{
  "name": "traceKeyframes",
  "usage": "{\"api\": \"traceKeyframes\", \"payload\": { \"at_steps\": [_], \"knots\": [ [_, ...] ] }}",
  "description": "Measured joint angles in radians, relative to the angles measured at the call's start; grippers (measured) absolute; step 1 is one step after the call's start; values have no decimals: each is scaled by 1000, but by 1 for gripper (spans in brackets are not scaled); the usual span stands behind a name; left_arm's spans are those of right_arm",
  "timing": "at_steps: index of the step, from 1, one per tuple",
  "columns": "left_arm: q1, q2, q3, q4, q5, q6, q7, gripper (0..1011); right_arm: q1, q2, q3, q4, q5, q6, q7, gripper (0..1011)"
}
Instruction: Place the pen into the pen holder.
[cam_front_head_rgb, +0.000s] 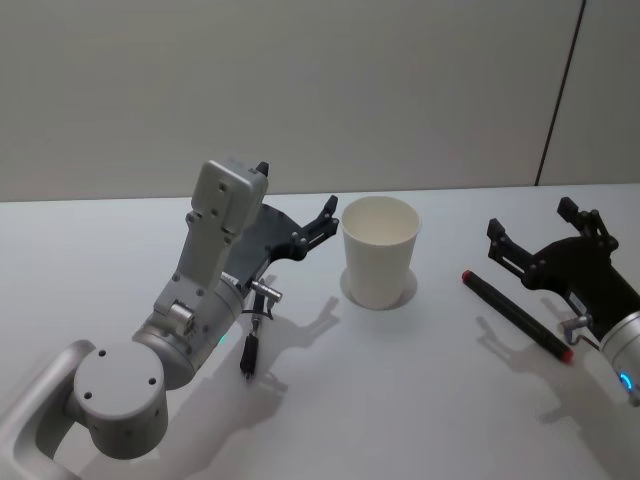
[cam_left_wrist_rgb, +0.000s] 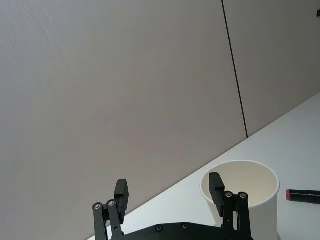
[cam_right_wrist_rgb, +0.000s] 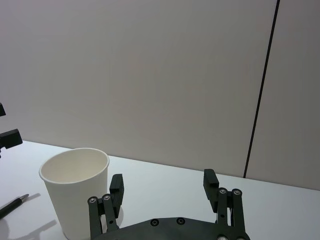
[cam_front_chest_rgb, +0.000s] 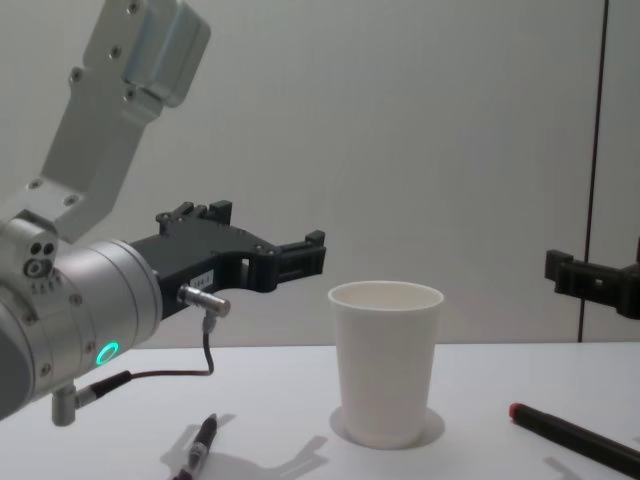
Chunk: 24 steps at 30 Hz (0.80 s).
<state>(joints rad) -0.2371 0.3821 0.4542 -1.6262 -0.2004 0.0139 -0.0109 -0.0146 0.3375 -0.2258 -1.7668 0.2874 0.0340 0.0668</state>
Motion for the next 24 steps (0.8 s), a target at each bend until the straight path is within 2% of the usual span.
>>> {"api": "traceKeyframes", "payload": {
  "at_steps": [24],
  "knots": [
    [0,0,0,0,0,1,-1,1001,0,0,0,0,0,0,0,1002]
  ]
}}
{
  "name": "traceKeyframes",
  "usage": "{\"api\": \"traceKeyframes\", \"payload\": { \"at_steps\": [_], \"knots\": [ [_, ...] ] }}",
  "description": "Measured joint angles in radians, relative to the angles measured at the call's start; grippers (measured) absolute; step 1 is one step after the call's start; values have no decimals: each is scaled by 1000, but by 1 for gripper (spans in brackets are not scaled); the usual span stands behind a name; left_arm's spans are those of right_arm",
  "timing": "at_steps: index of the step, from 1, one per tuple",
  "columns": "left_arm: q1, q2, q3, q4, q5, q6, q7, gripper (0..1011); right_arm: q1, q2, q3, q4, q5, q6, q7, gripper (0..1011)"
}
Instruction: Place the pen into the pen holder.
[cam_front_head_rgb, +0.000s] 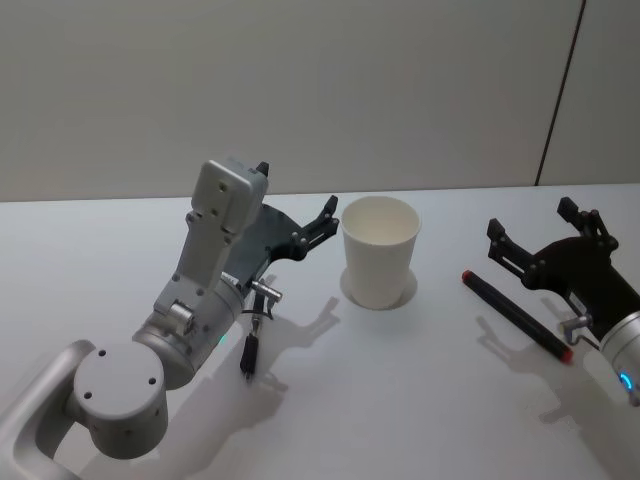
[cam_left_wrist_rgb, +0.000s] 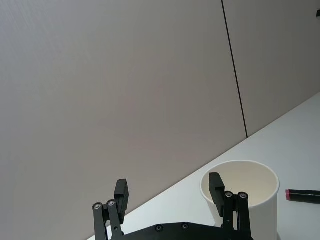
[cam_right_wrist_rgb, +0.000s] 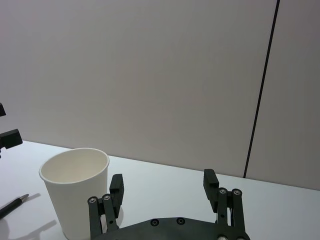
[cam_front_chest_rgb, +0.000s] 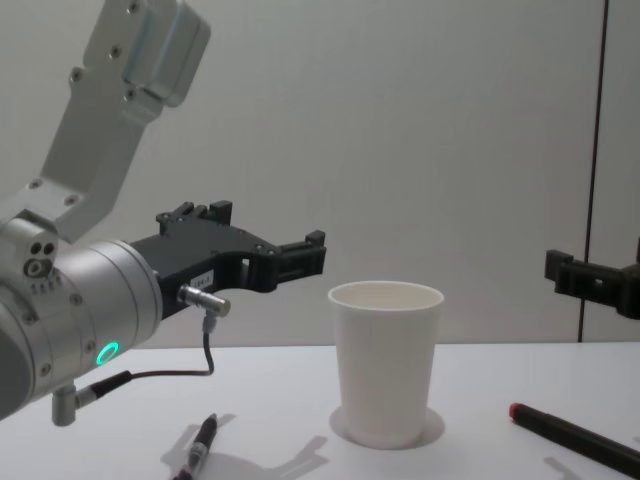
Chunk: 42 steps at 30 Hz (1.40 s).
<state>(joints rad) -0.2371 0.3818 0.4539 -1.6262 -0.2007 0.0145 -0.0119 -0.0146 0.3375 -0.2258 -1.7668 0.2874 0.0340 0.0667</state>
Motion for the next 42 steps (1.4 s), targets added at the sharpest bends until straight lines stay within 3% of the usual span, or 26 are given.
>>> {"api": "traceKeyframes", "payload": {
  "at_steps": [19,42],
  "knots": [
    [26,18,-11,-48,-51,64,-24,1001,0,0,0,0,0,0,0,1002],
    [121,82,-32,-178,-126,176,52,1001,0,0,0,0,0,0,0,1002]
  ]
}}
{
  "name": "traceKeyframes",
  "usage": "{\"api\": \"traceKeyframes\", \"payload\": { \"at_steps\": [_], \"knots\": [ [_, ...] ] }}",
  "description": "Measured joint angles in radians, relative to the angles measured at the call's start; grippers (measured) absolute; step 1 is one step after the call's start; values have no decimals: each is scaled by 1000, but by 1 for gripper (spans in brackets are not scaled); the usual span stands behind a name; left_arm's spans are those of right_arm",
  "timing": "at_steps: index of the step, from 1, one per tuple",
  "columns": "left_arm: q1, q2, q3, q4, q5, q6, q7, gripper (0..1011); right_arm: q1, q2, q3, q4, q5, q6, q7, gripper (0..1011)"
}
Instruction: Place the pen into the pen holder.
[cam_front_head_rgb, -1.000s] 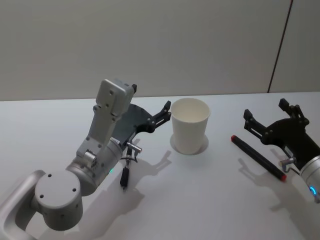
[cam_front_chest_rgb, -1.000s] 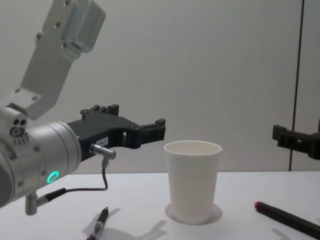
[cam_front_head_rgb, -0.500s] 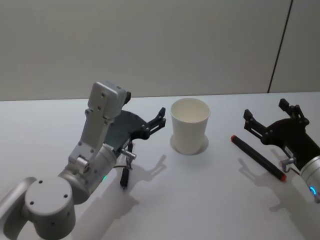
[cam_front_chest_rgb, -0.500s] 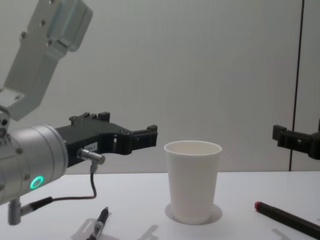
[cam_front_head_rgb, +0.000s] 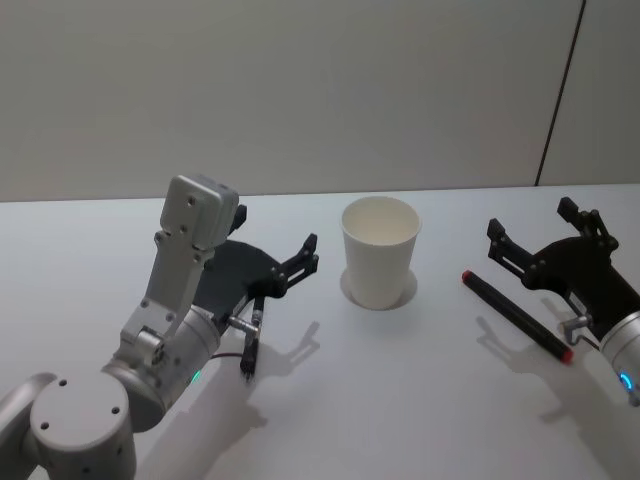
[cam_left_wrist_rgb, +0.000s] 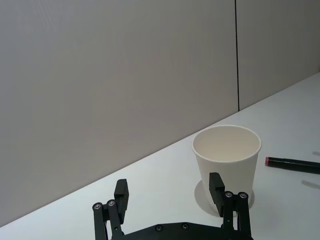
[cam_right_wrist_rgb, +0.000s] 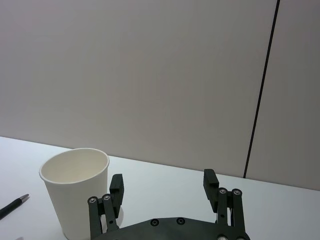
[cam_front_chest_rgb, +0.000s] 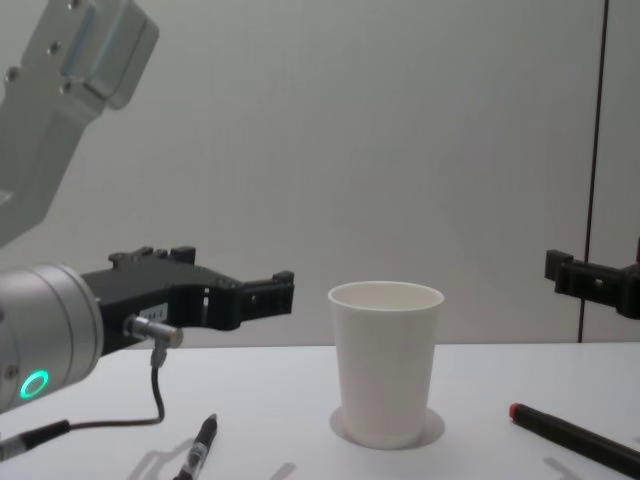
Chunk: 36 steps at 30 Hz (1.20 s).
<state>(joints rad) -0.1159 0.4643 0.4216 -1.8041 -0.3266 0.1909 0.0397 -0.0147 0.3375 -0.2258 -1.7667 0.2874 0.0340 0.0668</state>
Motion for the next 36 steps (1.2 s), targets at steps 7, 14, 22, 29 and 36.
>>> {"api": "traceKeyframes", "payload": {
  "at_steps": [7,14,22,29,36],
  "knots": [
    [23,10,-3,-28,-22,41,21,1001,0,0,0,0,0,0,0,1002],
    [45,17,-6,-51,-47,88,42,1001,0,0,0,0,0,0,0,1002],
    [63,22,-13,-76,-80,162,61,1001,0,0,0,0,0,0,0,1002],
    [67,23,-20,-91,-106,222,69,1001,0,0,0,0,0,0,0,1002],
    [64,17,-33,-98,-146,303,81,1001,0,0,0,0,0,0,0,1001]
  ]
}}
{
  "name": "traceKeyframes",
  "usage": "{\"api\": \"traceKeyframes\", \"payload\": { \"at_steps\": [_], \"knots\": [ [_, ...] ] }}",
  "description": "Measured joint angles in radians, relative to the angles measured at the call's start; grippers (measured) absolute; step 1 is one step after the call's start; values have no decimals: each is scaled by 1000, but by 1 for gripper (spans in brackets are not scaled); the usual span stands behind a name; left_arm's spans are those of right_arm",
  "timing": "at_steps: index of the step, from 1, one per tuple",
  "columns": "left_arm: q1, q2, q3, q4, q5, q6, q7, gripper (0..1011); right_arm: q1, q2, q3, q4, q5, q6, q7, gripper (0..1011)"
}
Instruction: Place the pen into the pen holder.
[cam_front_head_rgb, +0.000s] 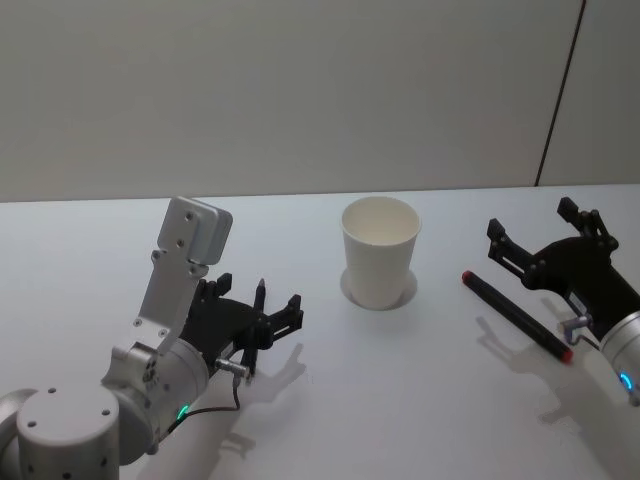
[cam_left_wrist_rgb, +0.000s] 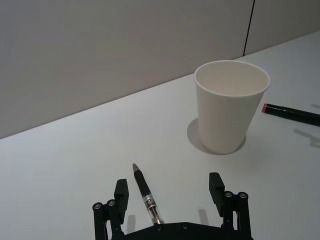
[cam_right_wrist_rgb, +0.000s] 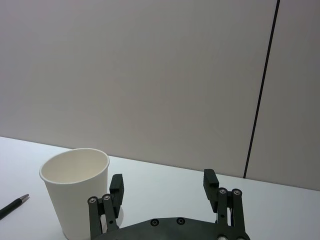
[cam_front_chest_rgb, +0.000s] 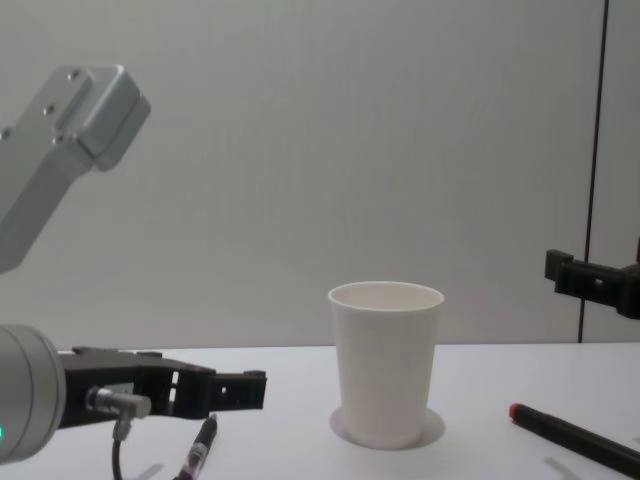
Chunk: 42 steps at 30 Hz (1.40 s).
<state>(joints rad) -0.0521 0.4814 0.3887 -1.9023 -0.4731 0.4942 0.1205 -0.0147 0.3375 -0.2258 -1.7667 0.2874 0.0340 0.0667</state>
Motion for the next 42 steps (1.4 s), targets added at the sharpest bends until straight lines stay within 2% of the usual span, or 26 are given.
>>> {"api": "traceKeyframes", "payload": {
  "at_steps": [12,23,42],
  "knots": [
    [-19,-22,-13,16,-38,111,11,1001,0,0,0,0,0,0,0,1002],
    [-37,-45,-16,54,-46,169,13,1001,0,0,0,0,0,0,0,1002],
    [-79,-90,-8,125,21,237,13,1001,0,0,0,0,0,0,0,1002]
  ]
}}
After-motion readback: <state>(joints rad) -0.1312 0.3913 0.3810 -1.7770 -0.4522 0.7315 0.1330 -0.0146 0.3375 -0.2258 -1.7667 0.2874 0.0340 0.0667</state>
